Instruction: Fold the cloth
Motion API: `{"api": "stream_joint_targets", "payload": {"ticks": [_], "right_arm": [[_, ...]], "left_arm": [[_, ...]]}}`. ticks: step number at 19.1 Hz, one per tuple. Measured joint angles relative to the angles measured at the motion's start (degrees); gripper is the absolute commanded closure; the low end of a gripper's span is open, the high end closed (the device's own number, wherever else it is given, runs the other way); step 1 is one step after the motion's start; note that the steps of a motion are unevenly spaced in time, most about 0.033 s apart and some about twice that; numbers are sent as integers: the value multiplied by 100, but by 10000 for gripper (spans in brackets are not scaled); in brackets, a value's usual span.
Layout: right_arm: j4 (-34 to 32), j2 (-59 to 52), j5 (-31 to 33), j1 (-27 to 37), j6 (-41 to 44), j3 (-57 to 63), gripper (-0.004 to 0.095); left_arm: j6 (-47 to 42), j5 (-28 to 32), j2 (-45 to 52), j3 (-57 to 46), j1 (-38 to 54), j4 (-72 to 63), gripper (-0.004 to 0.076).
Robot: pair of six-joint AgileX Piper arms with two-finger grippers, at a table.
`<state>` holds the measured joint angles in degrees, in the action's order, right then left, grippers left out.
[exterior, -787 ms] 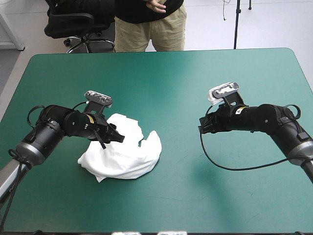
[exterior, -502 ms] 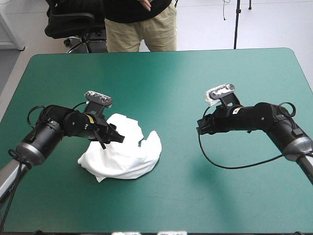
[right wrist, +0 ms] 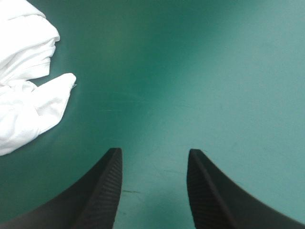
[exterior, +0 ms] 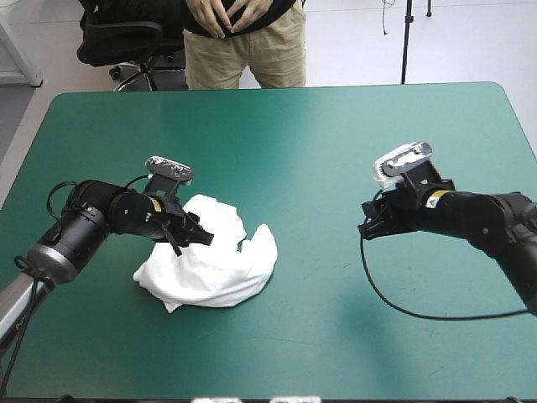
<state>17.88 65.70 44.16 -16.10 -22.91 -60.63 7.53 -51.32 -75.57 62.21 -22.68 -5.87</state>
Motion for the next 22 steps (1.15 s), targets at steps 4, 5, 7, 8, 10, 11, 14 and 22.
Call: {"api": "stream_joint_targets", "payload": {"ticks": [4,5,7,8,10,11,14,22], "right_arm": [[-620,-1164,282,0,703,163,503],[-736,-1551,326,0,913,288,503],[-909,-2065,353,0,1166,487,502],[-983,-2344,347,0,1262,639,502],[-1041,-2773,324,0,1355,1001,502],[-1041,-2923,259,0,1400,1182,502],[-1046,-3495,-84,0,1501,2007,502],[-1131,-4222,-595,0,1518,2802,503]], "left_arm": [[0,0,0,0,0,0,367],[0,0,0,0,0,0,367],[0,0,0,0,0,0,367],[0,0,0,0,0,0,367],[0,0,0,0,0,0,367],[0,-6,0,0,0,0,367],[0,-86,0,0,0,0,367],[-6,-34,-124,0,0,0,283]]}}
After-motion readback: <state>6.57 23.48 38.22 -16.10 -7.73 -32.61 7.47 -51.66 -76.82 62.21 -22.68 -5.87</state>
